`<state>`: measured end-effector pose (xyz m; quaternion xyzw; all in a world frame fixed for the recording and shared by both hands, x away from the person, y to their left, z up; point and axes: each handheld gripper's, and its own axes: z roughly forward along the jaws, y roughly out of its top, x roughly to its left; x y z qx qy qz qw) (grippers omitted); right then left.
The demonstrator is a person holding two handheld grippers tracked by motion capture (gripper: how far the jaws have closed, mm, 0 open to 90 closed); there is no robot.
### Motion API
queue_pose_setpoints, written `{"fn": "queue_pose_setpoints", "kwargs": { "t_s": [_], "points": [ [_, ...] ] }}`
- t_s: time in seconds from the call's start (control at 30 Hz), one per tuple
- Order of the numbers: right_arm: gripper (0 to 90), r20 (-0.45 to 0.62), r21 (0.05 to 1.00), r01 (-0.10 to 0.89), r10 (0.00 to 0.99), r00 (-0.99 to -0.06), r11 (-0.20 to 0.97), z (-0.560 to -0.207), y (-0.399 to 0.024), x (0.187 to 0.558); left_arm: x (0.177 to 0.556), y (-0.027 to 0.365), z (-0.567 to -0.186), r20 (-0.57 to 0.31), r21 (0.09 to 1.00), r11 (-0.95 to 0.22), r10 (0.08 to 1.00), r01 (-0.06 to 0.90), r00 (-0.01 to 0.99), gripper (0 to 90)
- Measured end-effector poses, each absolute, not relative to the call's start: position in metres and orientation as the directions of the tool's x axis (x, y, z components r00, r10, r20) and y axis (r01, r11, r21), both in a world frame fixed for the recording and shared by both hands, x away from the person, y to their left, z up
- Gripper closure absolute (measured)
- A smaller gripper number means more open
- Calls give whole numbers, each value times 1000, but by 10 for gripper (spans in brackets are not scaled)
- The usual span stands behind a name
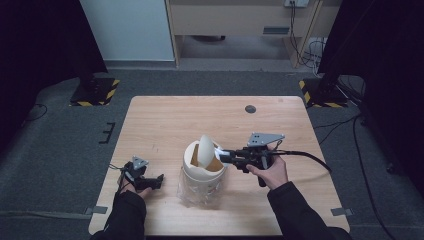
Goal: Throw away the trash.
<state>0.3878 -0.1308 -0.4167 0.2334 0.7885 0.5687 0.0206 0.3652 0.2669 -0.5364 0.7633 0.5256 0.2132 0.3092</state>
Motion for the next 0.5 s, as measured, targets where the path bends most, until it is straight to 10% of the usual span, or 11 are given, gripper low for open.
{"fn": "queue_pose_setpoints", "kwargs": {
  "t_s": [0.5],
  "points": [
    [505,229,925,328,410,-883,189,-409,-135,390,365,267,-536,0,696,-256,934,670,356,0]
  ]
}}
